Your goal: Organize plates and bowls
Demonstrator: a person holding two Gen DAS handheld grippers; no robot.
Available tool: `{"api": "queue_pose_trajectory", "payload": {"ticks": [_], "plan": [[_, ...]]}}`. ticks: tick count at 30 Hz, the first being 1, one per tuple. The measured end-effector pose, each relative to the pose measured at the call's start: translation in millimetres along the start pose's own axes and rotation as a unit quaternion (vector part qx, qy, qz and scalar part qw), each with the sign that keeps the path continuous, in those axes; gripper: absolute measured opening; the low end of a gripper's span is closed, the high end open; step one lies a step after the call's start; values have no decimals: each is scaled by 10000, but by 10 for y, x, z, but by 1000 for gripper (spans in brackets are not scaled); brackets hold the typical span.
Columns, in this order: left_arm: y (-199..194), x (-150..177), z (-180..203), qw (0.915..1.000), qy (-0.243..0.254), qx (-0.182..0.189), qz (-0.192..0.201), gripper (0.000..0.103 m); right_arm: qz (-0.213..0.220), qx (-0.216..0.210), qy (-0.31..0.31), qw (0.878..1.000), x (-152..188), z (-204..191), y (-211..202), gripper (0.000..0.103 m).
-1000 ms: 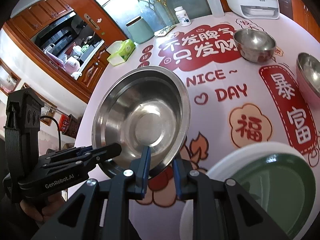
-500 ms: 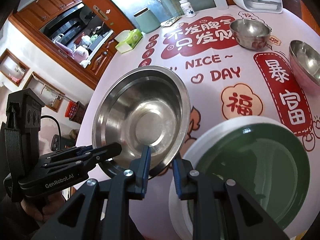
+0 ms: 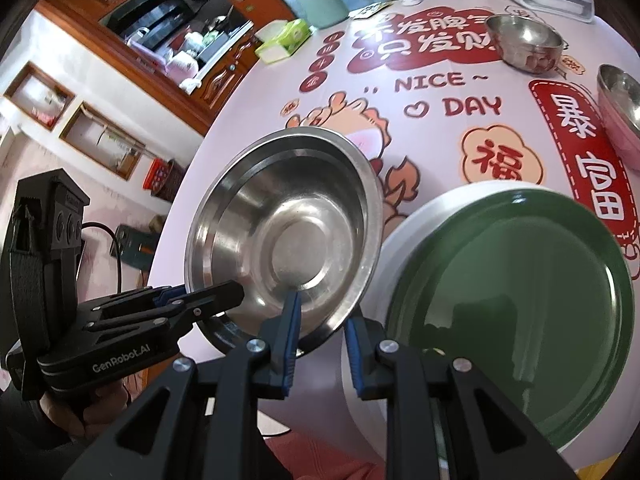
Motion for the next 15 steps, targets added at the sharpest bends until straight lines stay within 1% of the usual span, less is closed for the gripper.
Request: {"api": "queue_pose_trajectory", "payload": {"ticks": [10,15], "plan": [[87,280,-189,9991,-350,-132,-173,25,-425,-84,-187,9989,107,-74,206,22],[151,339,-228,9984,-449,-160,-287,25,-577,-57,-228,9981,130,-80,273,22]]}}
Point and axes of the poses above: each gripper's, at about its wrist camera, not at the fingertips, and y roughly the way its jaws point, z to its right, x to its underside, the point moved 3 cm from there along y, roughly the way its jaws point, and after that the axes turned 7 degrees about -z, right-handed, at the moved point
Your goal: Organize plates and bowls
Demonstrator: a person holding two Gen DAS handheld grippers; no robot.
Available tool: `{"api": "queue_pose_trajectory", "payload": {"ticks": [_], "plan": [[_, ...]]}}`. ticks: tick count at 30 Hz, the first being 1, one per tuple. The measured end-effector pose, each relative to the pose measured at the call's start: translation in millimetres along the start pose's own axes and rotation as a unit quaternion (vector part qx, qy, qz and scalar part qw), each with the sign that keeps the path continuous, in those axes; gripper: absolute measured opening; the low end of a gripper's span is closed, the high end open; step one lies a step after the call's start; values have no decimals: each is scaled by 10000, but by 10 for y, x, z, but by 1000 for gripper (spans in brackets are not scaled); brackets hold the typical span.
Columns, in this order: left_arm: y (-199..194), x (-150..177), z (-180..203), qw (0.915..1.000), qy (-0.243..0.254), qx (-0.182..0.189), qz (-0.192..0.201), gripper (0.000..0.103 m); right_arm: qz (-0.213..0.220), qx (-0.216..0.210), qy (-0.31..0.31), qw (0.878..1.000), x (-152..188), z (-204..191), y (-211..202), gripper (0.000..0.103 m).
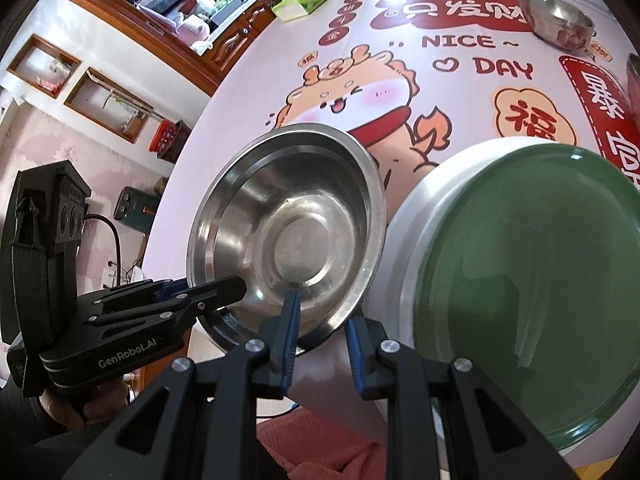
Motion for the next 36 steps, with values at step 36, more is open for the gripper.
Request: {"api": "queue_pose_trajectory", "payload": {"ticks": [36], "plan": [[-186,-255,-165,9997,31,-251,39,31,-347,189,30,9992,-22,85,-135,45]]}}
Point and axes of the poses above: each gripper's, at about its wrist camera, not at the fingertips, and y roughly the way its jaws point, z to its right, x to its underside, the point moved 3 cm from there along y, roughly the way its jaws point, and after that the axes turned 7 degrees about -z, right-handed, at the moved point
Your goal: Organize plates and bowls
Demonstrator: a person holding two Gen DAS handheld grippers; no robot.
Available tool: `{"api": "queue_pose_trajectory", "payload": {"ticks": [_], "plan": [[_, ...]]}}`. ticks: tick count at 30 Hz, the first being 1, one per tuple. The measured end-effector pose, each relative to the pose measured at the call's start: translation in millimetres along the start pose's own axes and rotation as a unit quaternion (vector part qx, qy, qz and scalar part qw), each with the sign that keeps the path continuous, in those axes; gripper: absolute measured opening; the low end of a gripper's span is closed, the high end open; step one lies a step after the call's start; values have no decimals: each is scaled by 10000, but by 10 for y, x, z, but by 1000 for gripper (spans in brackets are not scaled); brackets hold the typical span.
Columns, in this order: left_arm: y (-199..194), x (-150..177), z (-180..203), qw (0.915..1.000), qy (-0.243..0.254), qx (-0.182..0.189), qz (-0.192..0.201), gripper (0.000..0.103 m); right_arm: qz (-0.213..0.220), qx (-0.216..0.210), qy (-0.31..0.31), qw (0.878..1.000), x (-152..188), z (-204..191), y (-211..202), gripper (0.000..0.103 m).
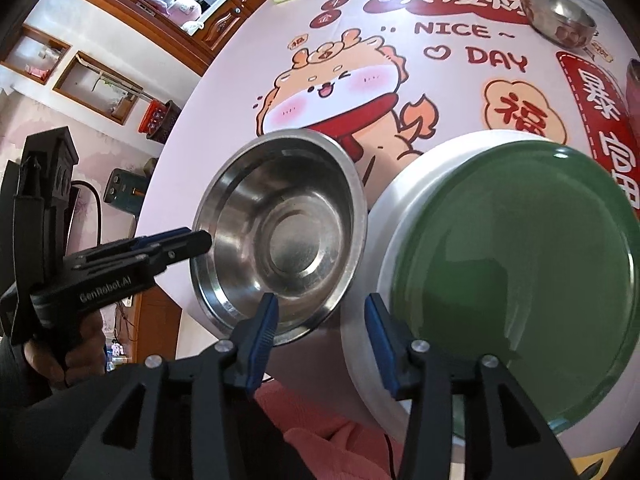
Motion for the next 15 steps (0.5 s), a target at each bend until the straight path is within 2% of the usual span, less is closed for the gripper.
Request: {"api": "queue_pose_trajectory", "payload": {"ticks": [4,9,15], "plan": [[-163,-139,88,9995,225,105,187,33,163,-26,130,9998,5,37,-135,45],[-334,-358,259,9966,602,337,448,33,527,156,328,9979,-10,80,-322,45],[-466,-605,558,9868,1271,652,763,33,1146,487,676,9899,-69,128,-535,45]]}}
Point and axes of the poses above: each gripper's, at about its wrist camera, not at the fingertips, and y roughly the way its jaws point, z to its right, x to its underside, the point moved 3 cm from there along y, roughly the way its jaws point, and after that the axes turned 7 degrees about -z, right-handed, at the moved point
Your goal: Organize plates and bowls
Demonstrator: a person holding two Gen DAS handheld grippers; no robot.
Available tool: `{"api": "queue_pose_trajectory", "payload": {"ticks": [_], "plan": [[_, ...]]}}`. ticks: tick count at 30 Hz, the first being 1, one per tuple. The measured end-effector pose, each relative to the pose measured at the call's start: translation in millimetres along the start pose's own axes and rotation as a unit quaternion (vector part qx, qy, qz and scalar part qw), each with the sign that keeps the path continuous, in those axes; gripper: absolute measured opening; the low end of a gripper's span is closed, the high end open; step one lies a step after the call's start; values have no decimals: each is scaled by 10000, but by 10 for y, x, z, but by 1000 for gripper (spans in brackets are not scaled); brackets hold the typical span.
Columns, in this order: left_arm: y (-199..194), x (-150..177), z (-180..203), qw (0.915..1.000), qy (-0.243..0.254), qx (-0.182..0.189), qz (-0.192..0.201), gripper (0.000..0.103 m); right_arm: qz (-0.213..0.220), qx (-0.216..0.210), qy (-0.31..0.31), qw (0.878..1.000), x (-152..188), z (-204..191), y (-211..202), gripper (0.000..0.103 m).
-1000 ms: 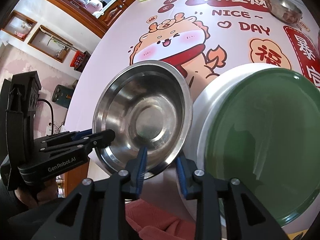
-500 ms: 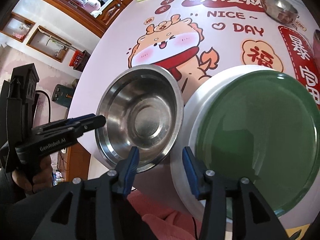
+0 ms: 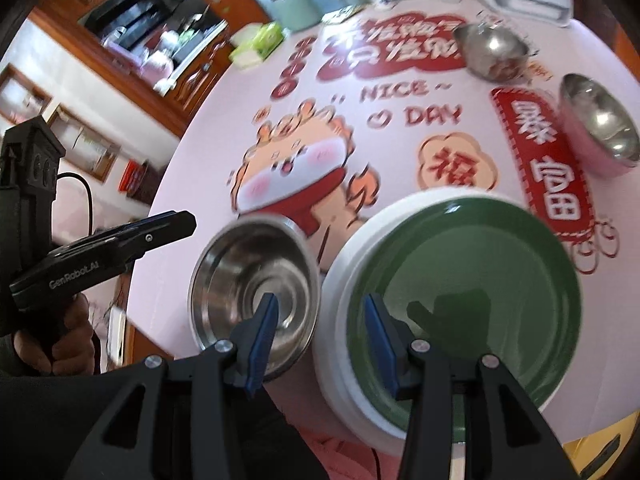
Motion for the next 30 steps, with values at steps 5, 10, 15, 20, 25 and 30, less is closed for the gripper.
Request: {"api": "queue_pose_trajectory", "payload": {"ticks": [5,10,15,20,25,30], "plan": [[2,-196,176,9984,488,239,176,33,521,300,344,9976,-93,66,-147,45],[45,-281,342,9949,873,460,206,33,1014,605,824,9896,-122,209,-293,45],[113,-296,474,9930,1058,515,136,33,1248,742,1088,9834,-97,334,-399,46],[158,-304,577,9935,1046,441,50,34,1383,743,1216,9801,-103,469,-458,46],[174,-333,696,9967,755,305,50,37,1287,597,1093,9838,-127,666,-476,51],[199,-323,912,9991,399,97,80,39,1181,400,836,9887,-164,899,-563,51]]}}
Point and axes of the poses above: each gripper's, at about its wrist camera, not at the fingertips, and y roughly the way its jaws point, z to its right, x to its underside, the point moved 3 cm from there along y, roughly the way its jaws point, and after that the axes turned 7 degrees about -z, right-handed, at the moved point
